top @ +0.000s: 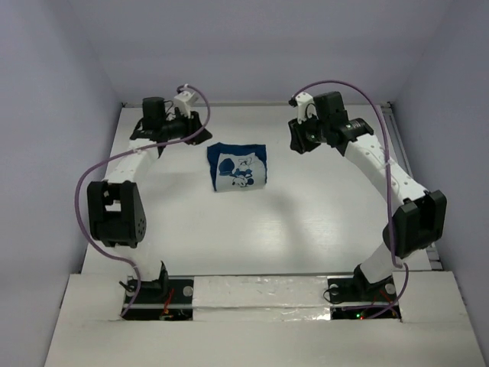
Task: Fold and stack the t-shirts
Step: Fold the long partially folded tshirt into a neat square
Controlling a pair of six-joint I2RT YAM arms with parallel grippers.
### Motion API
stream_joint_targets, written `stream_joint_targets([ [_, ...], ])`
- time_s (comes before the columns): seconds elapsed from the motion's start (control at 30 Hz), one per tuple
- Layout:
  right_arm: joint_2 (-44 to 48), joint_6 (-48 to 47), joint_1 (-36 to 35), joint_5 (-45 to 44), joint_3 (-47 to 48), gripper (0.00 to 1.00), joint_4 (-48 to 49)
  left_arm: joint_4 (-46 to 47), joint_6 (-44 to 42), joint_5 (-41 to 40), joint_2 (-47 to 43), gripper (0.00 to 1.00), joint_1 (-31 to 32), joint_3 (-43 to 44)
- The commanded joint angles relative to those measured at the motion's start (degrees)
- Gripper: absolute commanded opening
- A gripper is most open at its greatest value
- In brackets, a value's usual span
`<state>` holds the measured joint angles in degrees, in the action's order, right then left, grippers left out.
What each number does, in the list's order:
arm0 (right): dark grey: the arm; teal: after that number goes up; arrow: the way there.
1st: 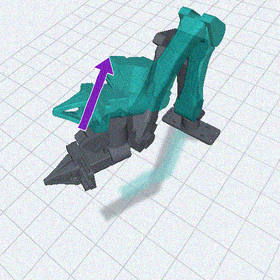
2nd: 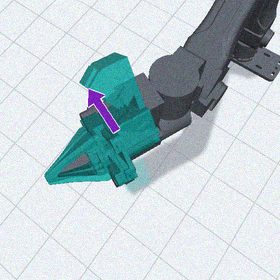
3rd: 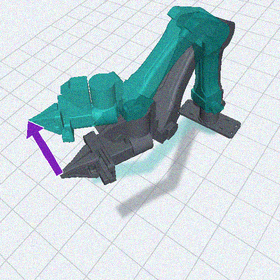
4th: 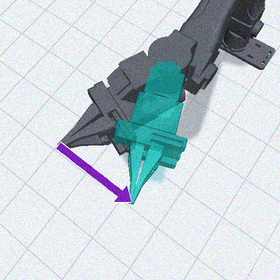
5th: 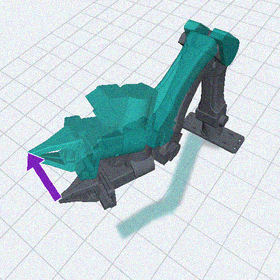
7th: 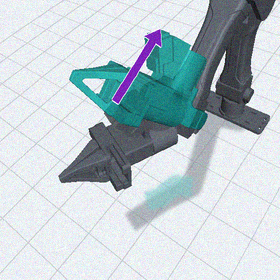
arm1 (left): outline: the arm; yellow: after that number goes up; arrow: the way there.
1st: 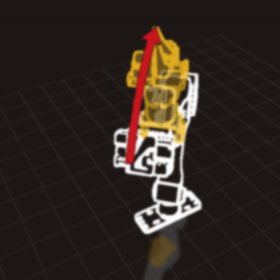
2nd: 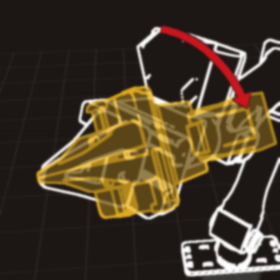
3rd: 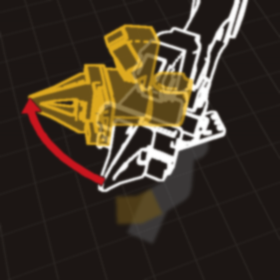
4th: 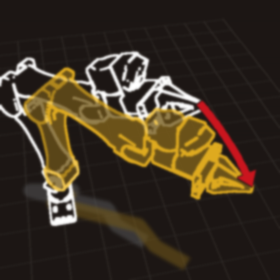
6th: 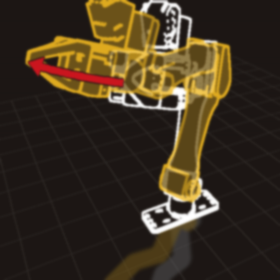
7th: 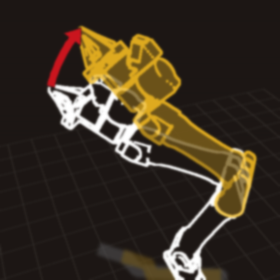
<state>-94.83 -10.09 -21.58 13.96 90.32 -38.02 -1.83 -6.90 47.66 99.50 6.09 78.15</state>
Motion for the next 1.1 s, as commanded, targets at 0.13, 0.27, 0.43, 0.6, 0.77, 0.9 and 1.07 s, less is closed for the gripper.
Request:
stream_joint_targets([
  [0.13,6.5,-0.4,3.2,3.7,-6.8,0.36,4.9,-1.5,-6.9,3.3,-15.7,0.24,-4.4,-13.3],
  [0.27,6.5,-0.2,5.8,9.2,-8.0,0.36,4.0,-1.4,-9.1,1.4,-23.0,0.24,-4.4,-18.7],
  [0.43,6.8,-0.7,8.7,11.0,-10.8,0.36,6.5,-1.7,-12.5,-4.7,-30.7,0.23,-6.3,-24.5],
  [0.6,8.5,-3.2,9.4,7.9,-14.3,0.36,9.5,7.0,-8.1,-5.4,-31.7,0.24,-13.2,-30.1],
  [0.77,16.3,-8.1,10.5,1.1,-23.3,0.36,15.0,5.3,-8.2,-1.8,-26.4,0.24,-16.4,-29.8],
  [0.9,24.6,-11.9,14.2,-1.4,-31.4,0.39,21.5,5.2,-8.6,-0.4,-24.8,0.23,-19.6,-31.1],
  [1.07,33.2,-12.4,20.0,0.6,-41.5,0.48,32.1,9.7,-9.4,0.3,-26.7,0.24,-22.3,-36.1],
])
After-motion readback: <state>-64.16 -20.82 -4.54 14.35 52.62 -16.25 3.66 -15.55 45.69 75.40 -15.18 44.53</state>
